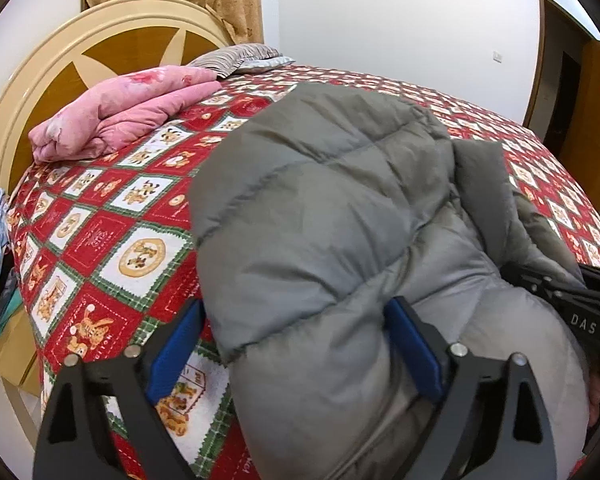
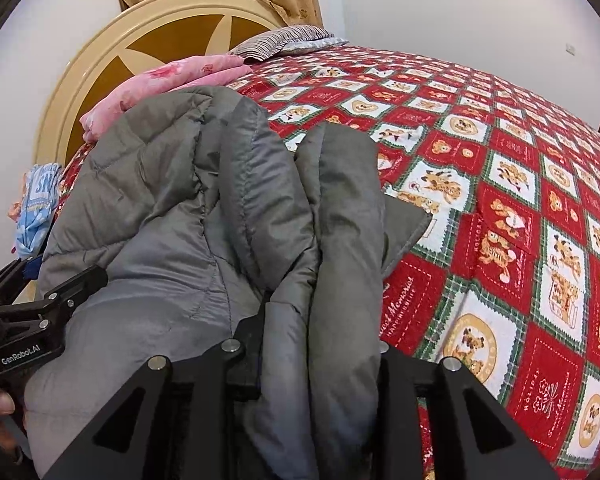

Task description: Fold large clothes

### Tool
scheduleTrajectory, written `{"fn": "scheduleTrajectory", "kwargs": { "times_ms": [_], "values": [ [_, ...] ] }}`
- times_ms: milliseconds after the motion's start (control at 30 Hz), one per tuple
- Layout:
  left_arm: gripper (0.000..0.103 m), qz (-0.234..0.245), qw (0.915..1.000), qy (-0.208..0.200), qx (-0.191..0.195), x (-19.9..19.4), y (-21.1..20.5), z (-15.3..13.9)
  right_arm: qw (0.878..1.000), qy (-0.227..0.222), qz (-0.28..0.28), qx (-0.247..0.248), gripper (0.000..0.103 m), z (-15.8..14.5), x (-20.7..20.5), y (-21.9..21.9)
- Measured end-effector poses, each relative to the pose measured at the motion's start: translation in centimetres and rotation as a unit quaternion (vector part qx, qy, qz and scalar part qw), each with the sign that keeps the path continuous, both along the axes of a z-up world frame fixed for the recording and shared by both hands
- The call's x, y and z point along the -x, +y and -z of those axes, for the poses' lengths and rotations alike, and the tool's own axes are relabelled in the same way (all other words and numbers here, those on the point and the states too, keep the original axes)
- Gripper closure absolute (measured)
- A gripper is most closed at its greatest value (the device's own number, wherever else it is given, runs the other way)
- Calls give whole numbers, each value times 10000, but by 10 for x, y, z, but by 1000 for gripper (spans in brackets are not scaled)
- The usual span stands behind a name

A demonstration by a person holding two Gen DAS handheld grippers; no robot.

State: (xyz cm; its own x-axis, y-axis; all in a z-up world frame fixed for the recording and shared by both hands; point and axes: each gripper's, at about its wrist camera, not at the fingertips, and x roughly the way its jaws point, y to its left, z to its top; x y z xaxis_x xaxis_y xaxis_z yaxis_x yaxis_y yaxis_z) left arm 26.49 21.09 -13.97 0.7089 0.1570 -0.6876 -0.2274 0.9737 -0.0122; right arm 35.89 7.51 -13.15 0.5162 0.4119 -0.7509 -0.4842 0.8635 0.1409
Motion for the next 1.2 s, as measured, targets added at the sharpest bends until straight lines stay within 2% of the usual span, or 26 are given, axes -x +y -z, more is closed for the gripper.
{"fn": "scheduleTrajectory", "kwargs": {
  "times_ms": [233,333,400,433,500,533,700,800,967,1200],
  "values": [
    [3,-136,9999,56,32,-1,1,2,10000,65,40,44,69,7,-2,-3],
    [3,-275,9996,79,25,12,1,-13,9999,101,103,-66,58,3,0,-10],
    [2,-371,9992,-17,-131,28,1,-29,9997,51,228,24,46,-8,8,-17],
    [0,-389,9990,-137,-195,41,0,-38,9994,-55,320,105,42,-18,17,-21],
    [0,-405,9983,-300,-277,62,0,-50,9983,-358,429,135,29,-38,39,-28],
    [0,-404,9982,-333,-302,69,0,-53,9976,-531,435,129,27,-48,54,-31],
    [0,-287,9970,-596,-408,107,-9,-73,9952,-906,290,247,27,-72,107,-37],
    [0,-212,9962,-723,-447,113,-16,-82,9940,-1037,286,212,27,-82,128,-42],
    [0,-103,9950,-918,-385,121,-23,-92,9914,-1239,418,92,26,-98,155,-52],
    [0,-51,9940,-1025,-391,129,-24,-97,9884,-1461,405,28,26,-115,170,-51]
  ]
}}
